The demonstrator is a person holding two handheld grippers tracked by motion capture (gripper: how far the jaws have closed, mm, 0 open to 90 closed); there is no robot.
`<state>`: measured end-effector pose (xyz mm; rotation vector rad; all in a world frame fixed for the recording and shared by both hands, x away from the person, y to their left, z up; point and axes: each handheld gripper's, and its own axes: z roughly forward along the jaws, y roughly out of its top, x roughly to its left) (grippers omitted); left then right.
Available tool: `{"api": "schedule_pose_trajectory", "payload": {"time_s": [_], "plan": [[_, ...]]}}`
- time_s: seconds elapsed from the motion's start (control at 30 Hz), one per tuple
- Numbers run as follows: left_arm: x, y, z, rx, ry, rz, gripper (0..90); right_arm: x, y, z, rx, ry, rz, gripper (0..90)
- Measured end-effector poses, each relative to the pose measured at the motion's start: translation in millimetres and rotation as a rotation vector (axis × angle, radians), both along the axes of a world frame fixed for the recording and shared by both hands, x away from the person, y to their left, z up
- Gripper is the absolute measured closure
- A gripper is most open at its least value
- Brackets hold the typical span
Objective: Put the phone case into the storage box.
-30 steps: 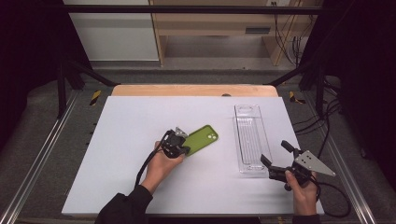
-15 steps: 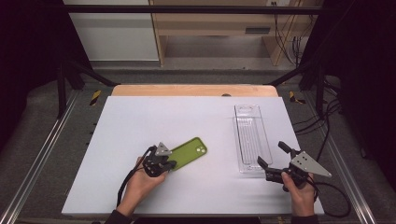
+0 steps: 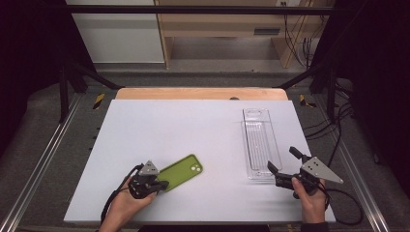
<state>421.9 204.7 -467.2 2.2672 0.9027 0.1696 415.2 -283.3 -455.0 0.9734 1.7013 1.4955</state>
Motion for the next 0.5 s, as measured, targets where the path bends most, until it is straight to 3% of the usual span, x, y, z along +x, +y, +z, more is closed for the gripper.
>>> {"api": "schedule_pose_trajectory", "payload": {"time_s": [0.27, 0.37, 0.5], "plan": [[-4.0, 3.4, 1.0, 0.007, 0.007, -0.012, 90.0, 0.5, -2.1, 0.6, -0.002, -0.007, -0.002, 3.4], [-3.6, 2.7, 5.6, 0.048, -0.031, -0.009, 90.0, 0.6, -3.1, 0.5, 0.010, -0.008, -0.007, 3.4], [-4.8, 4.0, 15.3, 0.033, -0.095, 0.002, 89.4, -1.0, -3.5, 2.0, 0.011, -0.013, -0.004, 3.4]]}}
